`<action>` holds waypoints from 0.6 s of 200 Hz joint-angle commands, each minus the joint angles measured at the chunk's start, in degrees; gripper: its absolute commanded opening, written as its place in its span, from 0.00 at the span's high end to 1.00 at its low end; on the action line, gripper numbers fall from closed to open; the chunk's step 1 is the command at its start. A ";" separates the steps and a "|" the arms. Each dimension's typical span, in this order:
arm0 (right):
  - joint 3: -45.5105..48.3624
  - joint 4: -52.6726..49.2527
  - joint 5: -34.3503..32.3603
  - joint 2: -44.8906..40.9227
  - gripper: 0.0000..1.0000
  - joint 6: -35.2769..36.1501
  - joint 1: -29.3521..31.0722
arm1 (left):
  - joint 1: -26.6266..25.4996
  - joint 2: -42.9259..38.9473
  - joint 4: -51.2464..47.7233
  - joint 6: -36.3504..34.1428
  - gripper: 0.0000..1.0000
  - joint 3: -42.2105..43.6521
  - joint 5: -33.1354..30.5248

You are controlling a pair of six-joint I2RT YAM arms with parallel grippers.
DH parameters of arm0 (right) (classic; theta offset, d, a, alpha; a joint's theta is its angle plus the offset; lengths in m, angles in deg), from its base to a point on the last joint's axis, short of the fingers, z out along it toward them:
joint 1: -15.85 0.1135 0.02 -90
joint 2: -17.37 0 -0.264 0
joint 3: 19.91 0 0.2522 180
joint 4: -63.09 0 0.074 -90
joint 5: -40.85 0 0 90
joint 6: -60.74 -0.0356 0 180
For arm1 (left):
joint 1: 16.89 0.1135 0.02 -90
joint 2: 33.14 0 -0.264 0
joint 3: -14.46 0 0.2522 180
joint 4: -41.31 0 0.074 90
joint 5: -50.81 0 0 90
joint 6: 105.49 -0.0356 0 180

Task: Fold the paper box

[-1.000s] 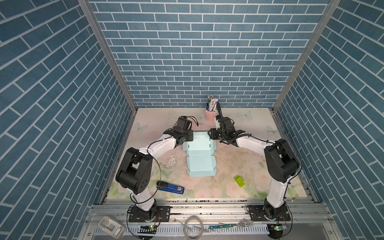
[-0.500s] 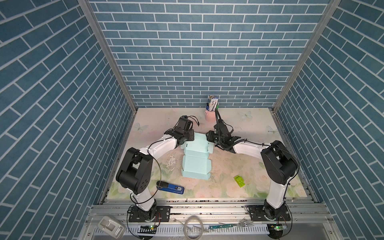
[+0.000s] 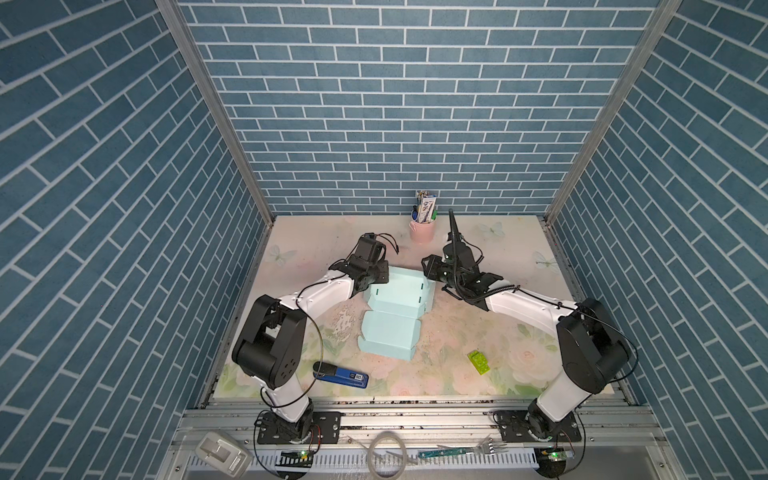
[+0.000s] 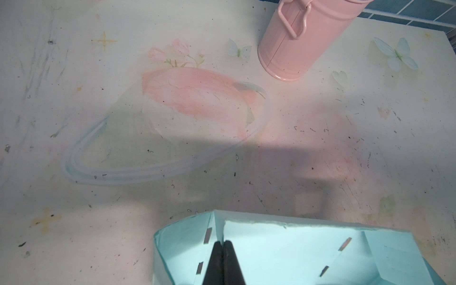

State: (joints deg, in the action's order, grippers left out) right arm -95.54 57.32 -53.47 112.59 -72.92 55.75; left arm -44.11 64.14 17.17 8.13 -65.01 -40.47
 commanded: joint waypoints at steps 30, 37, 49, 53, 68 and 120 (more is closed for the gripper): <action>0.71 5.54 -1.55 2.01 0.55 -8.21 4.63 | -0.20 -0.16 0.23 0.38 1.00 -0.17 -0.65; 1.07 6.13 -1.88 2.46 0.55 -9.01 5.03 | -0.20 -0.24 0.18 0.32 1.00 -0.27 -0.65; 1.80 6.48 -2.56 2.89 0.55 -9.86 5.59 | -0.20 -0.21 0.04 0.32 1.00 -0.29 -0.64; 2.14 6.66 -2.84 2.87 0.55 -10.07 5.69 | -0.21 -0.29 0.07 0.29 1.00 -0.29 -0.65; 4.22 7.24 -4.41 2.38 0.54 -10.90 5.80 | -0.26 -0.37 0.09 0.19 1.00 -0.29 -0.74; 8.28 6.38 -10.09 -1.30 0.53 -10.37 5.78 | -0.20 -0.29 0.27 0.36 1.00 -0.03 -0.63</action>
State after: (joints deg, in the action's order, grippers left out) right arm -88.02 63.39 -59.09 114.18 -81.48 61.58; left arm -44.14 64.14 17.15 8.24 -65.01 -40.56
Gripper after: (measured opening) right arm 0.470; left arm 0.052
